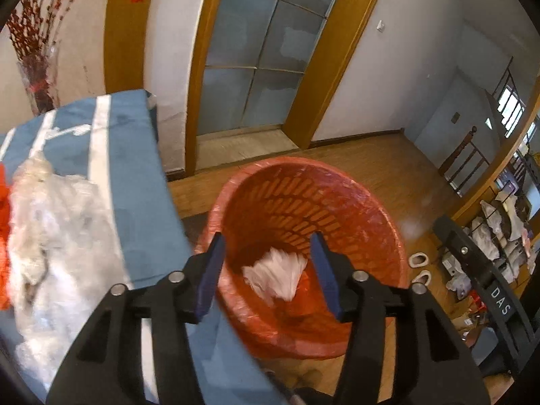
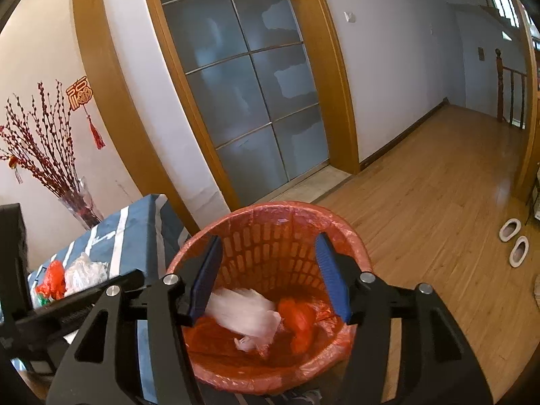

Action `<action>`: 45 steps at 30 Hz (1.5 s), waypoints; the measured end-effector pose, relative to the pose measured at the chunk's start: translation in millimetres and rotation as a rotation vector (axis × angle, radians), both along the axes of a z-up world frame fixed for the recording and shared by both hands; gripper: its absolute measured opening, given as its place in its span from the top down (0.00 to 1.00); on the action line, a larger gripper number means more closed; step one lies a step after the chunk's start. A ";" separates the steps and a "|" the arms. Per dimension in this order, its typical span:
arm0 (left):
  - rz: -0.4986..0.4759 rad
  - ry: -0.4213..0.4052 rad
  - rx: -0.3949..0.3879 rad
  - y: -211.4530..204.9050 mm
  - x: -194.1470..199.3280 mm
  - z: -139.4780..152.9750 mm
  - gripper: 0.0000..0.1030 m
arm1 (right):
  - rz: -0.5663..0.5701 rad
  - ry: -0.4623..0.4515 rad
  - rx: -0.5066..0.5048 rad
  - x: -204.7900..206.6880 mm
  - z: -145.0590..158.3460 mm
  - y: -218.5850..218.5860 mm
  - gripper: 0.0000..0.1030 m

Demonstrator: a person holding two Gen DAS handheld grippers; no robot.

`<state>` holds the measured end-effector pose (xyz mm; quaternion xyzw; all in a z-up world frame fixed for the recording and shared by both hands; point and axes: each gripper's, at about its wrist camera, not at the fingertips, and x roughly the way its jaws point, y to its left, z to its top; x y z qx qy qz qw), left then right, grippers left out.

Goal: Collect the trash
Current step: 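Drop the white bag and orange bag into the orange basket with both grippers, then grasp the clear plastic bag with the right gripper while the left reaches the pink bag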

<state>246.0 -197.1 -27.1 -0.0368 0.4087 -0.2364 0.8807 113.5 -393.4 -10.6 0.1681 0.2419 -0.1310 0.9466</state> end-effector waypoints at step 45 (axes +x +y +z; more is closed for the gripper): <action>0.585 -0.173 0.179 324.3 -107.0 1.7 0.18 | 0.456 0.308 0.021 84.3 -68.3 238.3 0.75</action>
